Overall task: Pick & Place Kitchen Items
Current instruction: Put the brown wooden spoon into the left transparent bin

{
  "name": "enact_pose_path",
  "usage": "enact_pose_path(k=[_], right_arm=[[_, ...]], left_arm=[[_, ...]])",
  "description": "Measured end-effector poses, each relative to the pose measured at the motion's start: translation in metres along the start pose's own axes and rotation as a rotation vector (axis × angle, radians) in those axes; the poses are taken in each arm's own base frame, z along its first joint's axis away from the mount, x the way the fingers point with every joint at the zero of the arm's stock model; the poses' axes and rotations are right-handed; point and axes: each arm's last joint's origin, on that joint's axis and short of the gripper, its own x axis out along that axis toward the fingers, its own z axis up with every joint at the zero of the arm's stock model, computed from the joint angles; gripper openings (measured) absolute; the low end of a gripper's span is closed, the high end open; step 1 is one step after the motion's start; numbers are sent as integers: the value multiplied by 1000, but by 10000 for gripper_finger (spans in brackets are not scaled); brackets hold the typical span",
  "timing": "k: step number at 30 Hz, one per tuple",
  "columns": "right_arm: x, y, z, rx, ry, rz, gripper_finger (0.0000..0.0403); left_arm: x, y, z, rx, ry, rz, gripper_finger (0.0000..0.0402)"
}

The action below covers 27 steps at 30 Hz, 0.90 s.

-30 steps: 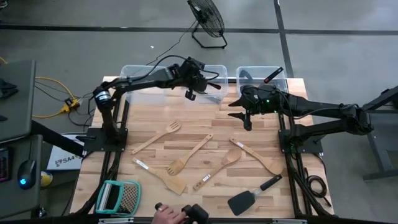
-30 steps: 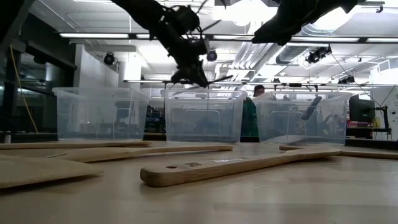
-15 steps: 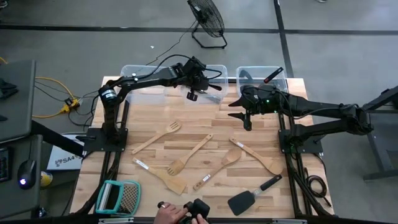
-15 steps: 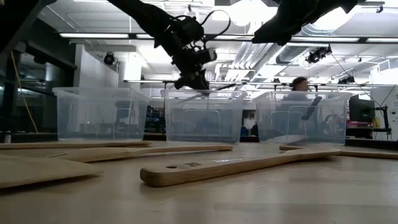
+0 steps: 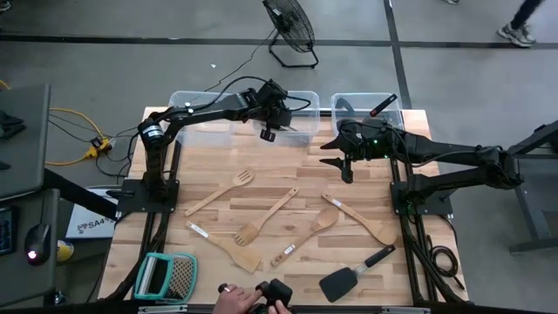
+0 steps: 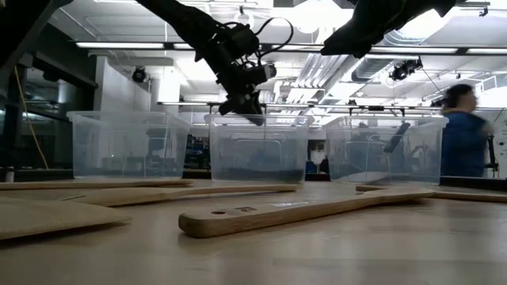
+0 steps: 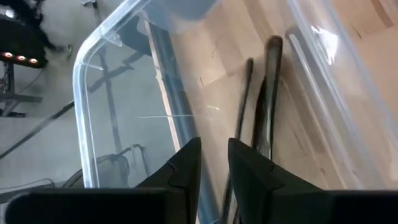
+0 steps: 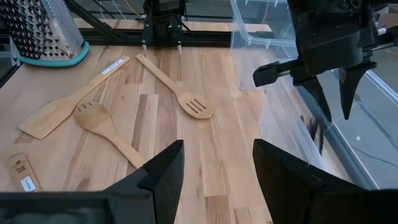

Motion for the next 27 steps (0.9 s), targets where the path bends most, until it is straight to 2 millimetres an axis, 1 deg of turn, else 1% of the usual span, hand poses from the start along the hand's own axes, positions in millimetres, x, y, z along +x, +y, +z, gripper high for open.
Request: enact_pose_path(k=[9,15,19,24,27], right_arm=[[0,0,0,0,0,0,184],[0,0,0,0,0,0,184],[0,0,0,0,0,0,184],[0,0,0,0,0,0,184],[0,0,0,0,0,0,184]], left_arm=[[-2,-1,2,5,15,9,80],[-15,0,9,-17,-1,31,78],[-30,3,14,-57,-22,51,56],[-49,2,22,-94,-44,52,13],[-59,-1,26,-114,-55,43,4]])
